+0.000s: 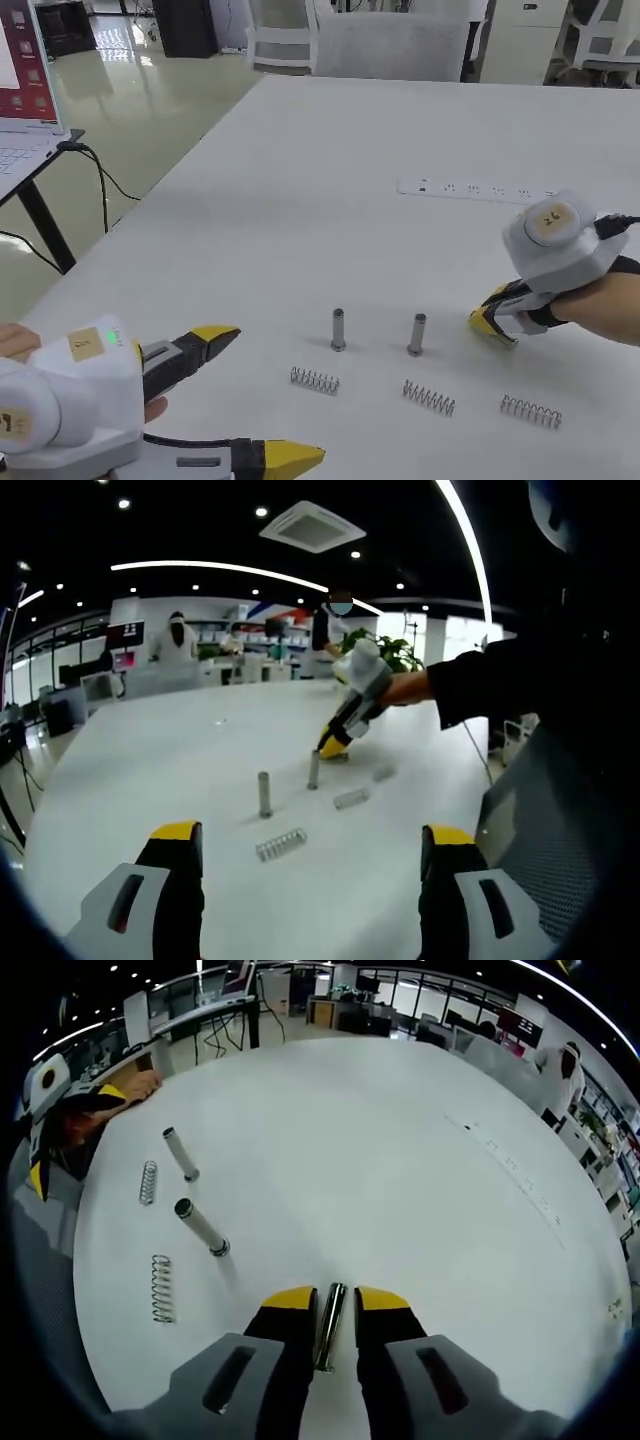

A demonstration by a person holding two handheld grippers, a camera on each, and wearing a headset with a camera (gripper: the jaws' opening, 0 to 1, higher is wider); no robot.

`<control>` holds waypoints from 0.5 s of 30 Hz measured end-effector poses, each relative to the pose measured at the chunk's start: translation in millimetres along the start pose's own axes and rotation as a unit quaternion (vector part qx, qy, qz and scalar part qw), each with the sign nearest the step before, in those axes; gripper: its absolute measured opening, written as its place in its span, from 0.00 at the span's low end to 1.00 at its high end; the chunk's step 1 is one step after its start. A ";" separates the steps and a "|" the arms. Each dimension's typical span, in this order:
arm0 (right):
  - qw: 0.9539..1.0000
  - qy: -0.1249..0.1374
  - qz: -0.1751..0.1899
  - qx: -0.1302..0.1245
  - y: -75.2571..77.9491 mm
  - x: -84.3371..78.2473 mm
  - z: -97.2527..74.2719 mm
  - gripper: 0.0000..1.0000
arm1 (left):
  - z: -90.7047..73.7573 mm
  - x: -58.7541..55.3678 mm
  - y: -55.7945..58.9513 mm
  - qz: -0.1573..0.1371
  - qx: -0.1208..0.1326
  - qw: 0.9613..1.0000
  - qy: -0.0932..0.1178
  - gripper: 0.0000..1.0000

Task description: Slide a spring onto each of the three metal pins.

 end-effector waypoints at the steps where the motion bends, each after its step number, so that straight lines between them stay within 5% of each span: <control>1: 1.000 -0.001 0.000 -0.001 0.4 0.4 0.4 0.12 | 0.0 0.0 0.1 0.000 0.000 1.000 0.000 0.87; 15: 1.000 -0.019 0.007 0.005 0.8 1.2 5.5 0.09 | 0.2 0.5 -0.6 0.000 0.000 1.000 0.001 0.87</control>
Point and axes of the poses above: the centre of the closed fingertips' face, and the gripper's own axes: z roughly forward along the fingers, y roughly to its right, x roughly out of its top, the point moved 9 cm from there along -z, roughly backward along the fingers, and after that the axes turned 7 degrees about -x, right-handed, at the moved point
